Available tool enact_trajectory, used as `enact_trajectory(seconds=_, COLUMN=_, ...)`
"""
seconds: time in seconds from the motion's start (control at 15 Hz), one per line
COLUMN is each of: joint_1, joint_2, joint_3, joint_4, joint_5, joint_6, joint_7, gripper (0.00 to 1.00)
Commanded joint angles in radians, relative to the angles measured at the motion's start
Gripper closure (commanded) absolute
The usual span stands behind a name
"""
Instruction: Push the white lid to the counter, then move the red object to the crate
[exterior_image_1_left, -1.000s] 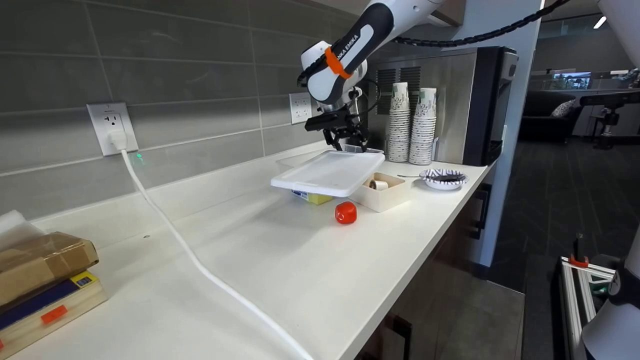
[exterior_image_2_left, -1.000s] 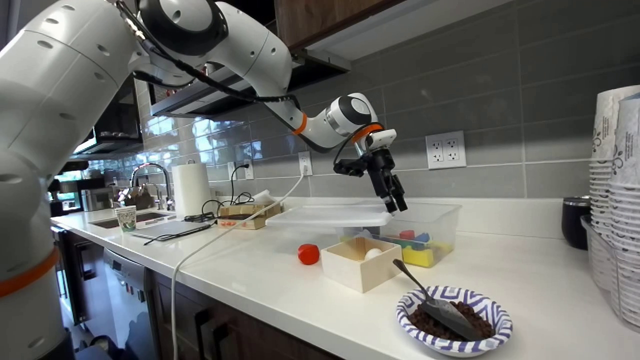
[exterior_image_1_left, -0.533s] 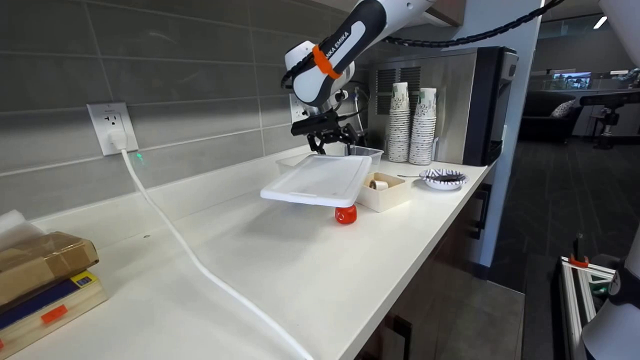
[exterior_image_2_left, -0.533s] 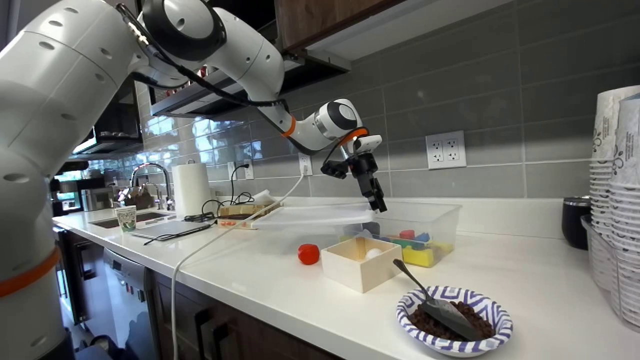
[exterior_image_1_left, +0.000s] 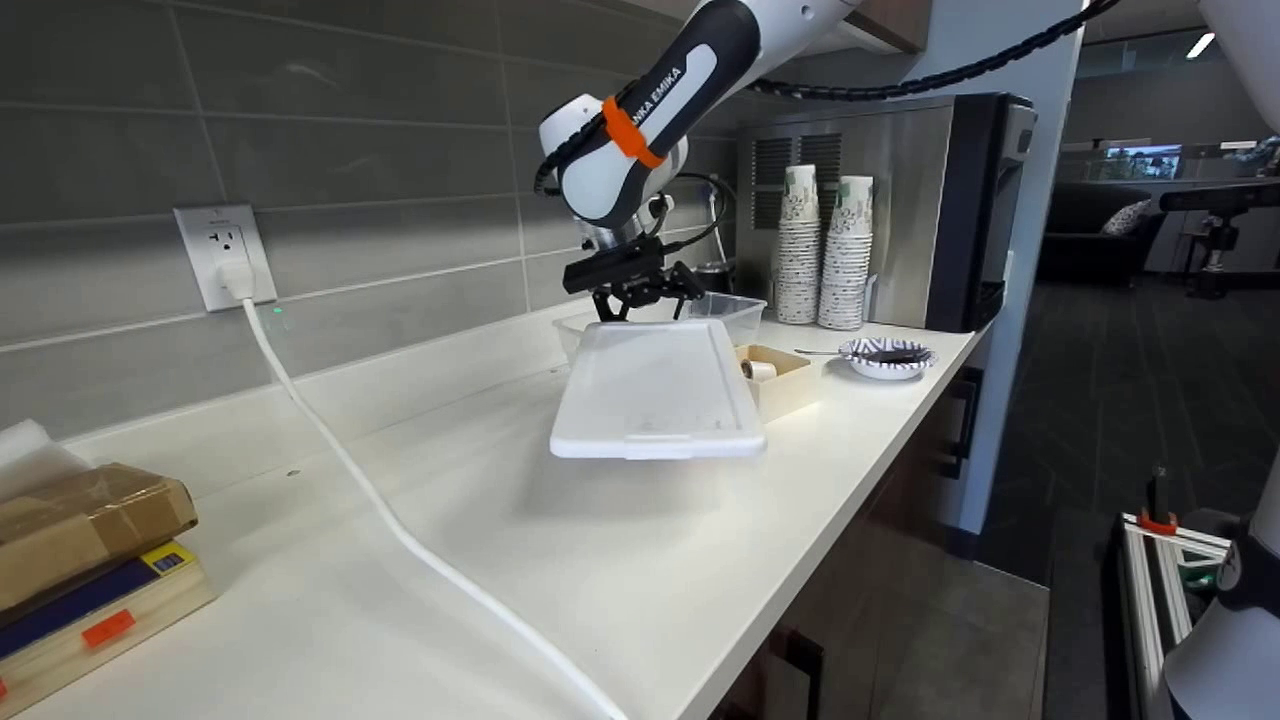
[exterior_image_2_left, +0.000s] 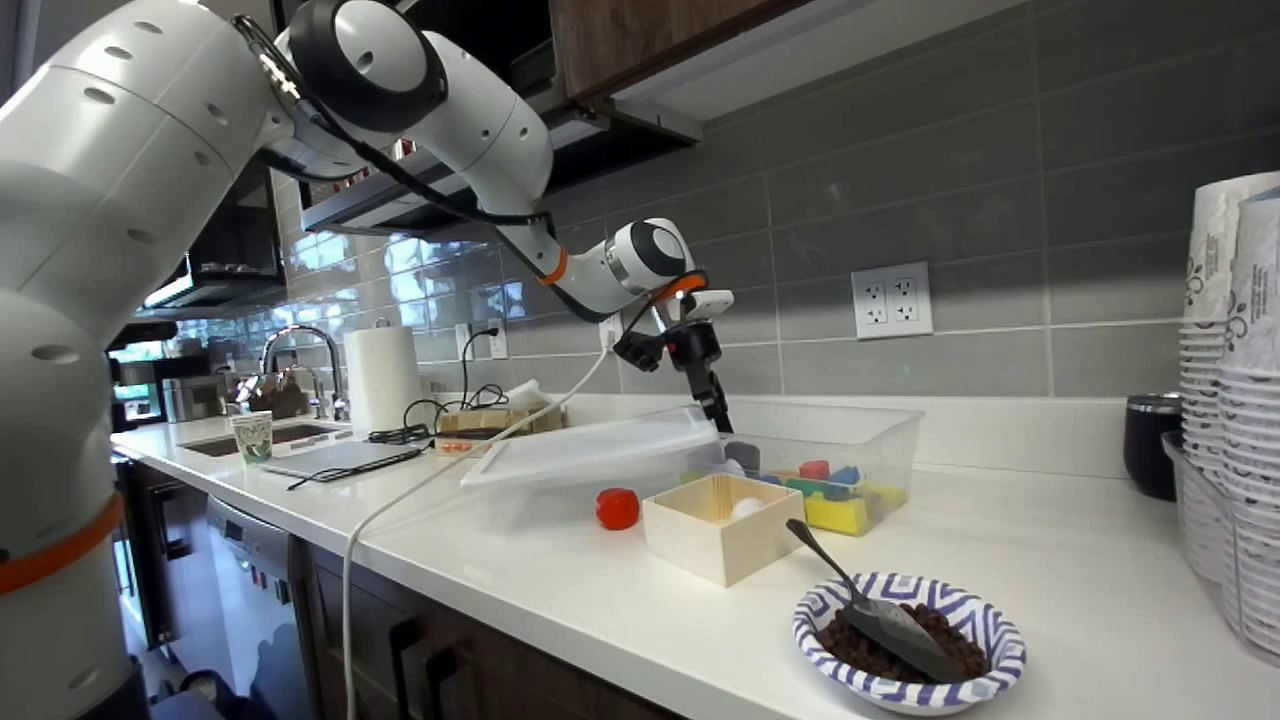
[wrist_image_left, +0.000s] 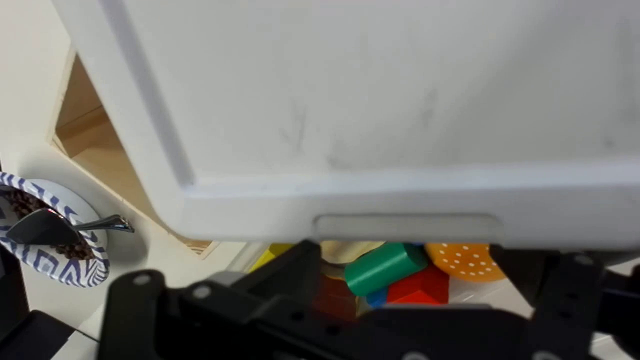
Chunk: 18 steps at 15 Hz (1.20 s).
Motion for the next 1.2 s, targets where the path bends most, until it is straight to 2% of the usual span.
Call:
enact_trajectory(seconds=0.0, joint_1=0.03, joint_2=-0.002, joint_3=0.013, joint_4=-0.024, joint_5=-0.003, joint_6=-0.015, joint_7=-0.032, gripper=0.0)
enact_trajectory(seconds=0.2, joint_1=0.048, joint_2=-0.008, joint_3=0.027, joint_4=-0.023, joint_5=0.003, joint_6=-0.028, joint_7=-0.074, gripper=0.0)
enact_trajectory(seconds=0.53, joint_1=0.028, joint_2=-0.01, joint_3=0.024, joint_4=-0.007, joint_5=0.028, joint_6=-0.028, joint_7=-0.106, gripper=0.0)
enact_trajectory(seconds=0.8, joint_1=-0.012, joint_2=-0.021, joint_3=0.007, joint_4=-0.003, joint_5=0.049, joint_6=0.009, joint_7=-0.104, gripper=0.0)
enact_trajectory(seconds=1.13, joint_1=-0.095, joint_2=-0.019, joint_3=-0.012, joint_4=0.034, joint_5=0.109, joint_6=0.125, joint_7=-0.136, gripper=0.0)
